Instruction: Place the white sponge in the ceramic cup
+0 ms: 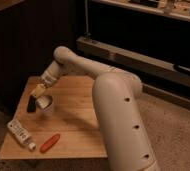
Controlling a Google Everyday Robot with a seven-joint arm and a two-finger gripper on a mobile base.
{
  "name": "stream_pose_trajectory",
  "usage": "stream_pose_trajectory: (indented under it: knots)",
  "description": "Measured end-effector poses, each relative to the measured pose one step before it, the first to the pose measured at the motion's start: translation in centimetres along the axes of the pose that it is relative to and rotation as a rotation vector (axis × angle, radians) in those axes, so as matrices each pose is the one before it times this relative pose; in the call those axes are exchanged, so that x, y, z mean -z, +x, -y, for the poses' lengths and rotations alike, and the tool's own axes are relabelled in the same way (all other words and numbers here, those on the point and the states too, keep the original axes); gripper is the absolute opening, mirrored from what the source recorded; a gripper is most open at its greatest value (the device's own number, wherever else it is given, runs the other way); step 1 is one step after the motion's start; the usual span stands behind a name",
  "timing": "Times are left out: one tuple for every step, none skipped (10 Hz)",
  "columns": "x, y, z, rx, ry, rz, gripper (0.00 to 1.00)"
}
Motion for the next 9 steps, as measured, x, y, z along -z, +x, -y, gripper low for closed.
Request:
stream_pose_trajectory:
  knots:
    - [-0.033,-0.093,-0.058,-0.00068,-0.00019,0.00014,0.21]
    - [-0.052,-0.010,0.006,0.00053,0.00074,-0.00063,0.21]
    - [-0.014,-0.094,-0.051,-0.00055,-0.00027,0.00038,0.21]
    - [-0.046,-0.019,0.025,0.00063,0.00091,-0.00031,0.21]
    - [0.010,-0.063,-0.044,-0.00015,-0.00057,-0.00062,0.21]
    - [-0.075,-0.077,-0.037,-0.00019,0.00051,0.00037,0.21]
    - [-0.044,-0.036,-0.031,0.00010,0.00021,-0.00105,0.21]
    - [-0.102,-0.079,-0.040,0.00014,0.00032,0.00025,0.21]
    - [-0.090,-0.105,-0.044,-0.00004,0.00059,0.00041,0.21]
